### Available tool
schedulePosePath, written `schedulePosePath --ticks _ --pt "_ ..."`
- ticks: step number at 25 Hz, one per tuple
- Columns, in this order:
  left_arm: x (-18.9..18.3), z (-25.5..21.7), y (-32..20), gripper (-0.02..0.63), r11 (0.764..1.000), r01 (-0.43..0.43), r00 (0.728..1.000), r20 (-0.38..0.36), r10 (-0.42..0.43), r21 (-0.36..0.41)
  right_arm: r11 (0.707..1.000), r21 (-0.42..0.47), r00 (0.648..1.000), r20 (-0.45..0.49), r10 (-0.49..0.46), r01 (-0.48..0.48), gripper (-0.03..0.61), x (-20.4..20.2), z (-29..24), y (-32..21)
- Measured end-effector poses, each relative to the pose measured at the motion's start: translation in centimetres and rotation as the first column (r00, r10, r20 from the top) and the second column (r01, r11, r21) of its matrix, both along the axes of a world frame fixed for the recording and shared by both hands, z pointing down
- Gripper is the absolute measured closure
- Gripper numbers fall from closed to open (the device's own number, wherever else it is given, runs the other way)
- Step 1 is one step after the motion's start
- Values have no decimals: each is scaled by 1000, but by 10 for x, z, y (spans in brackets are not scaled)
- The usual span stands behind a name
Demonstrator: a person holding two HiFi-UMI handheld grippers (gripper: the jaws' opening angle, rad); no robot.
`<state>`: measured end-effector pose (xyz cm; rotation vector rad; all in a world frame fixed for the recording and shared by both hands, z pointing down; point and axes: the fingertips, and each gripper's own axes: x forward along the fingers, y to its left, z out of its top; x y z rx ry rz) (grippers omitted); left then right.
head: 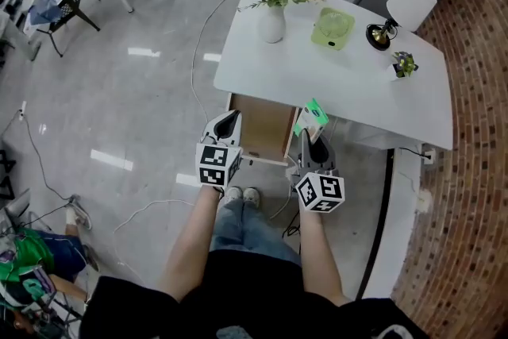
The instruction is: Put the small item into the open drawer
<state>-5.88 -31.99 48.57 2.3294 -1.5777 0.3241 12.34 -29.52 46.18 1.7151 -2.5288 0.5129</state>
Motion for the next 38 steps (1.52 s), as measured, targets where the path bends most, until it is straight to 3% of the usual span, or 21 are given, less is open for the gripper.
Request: schedulePosePath --ticks 6,16,23,28,38 --pt "8 51 -19 591 997 -36 999 11 37 -67 996 -90 1000 -9 -23 22 497 -16 58 -10" --pt "31 194 -37 591 977 -83 996 4 85 -197 957 -270 993 -25 -117 106 497 -45 209 -17" --pt "37 271 -50 591 965 -73 997 -5 74 -250 926 -356 973 -133 -186 129 497 -48 301 -48" --pt "31 308 -58 591 958 -46 999 -14 43 -282 901 -418 957 -195 -217 119 497 -55 347 -65" --pt "25 336 -48 591 946 -47 999 -22 42 -319 815 -570 917 -262 -300 104 495 -68 411 -86"
